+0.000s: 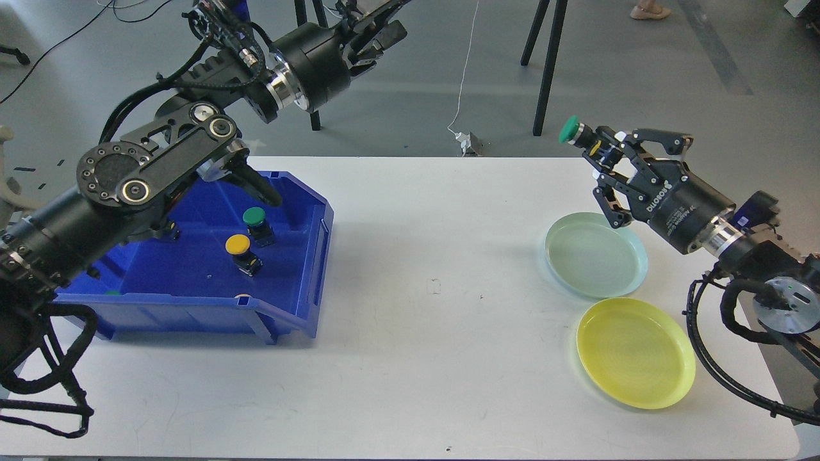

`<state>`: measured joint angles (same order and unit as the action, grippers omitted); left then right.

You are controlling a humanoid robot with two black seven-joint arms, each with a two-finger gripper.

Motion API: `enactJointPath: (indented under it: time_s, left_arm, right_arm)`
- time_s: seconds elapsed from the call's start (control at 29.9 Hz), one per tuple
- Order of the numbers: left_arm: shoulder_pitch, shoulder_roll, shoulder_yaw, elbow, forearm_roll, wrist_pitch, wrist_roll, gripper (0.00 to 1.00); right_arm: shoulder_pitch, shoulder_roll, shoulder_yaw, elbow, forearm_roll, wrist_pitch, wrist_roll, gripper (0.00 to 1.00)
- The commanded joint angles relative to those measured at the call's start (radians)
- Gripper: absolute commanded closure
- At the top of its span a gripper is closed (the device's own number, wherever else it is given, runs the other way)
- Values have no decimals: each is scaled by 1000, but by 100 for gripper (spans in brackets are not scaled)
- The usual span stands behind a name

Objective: Pass button and place on color plate
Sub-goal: 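Lower the green button onto the pale green plate and release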

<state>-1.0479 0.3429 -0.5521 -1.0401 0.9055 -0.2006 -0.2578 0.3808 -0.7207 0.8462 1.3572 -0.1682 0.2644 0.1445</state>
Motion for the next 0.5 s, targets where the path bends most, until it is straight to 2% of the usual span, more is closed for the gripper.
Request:
enactJointPath:
  time_s: [0.0, 0.1, 0.47]
  left_arm:
    - [0, -1, 0, 0, -3, 0, -11, 1]
    - [0, -4, 1, 0, -3, 0, -35, 1]
    - [2, -7, 7, 0, -2, 4, -35, 1]
  right_arm:
    - [-34, -14, -12, -125, -34, -1, -2, 71]
    - [-37, 13, -35, -255, -39, 12, -2, 73]
    - [-14, 234, -69, -513, -40, 36, -2, 73]
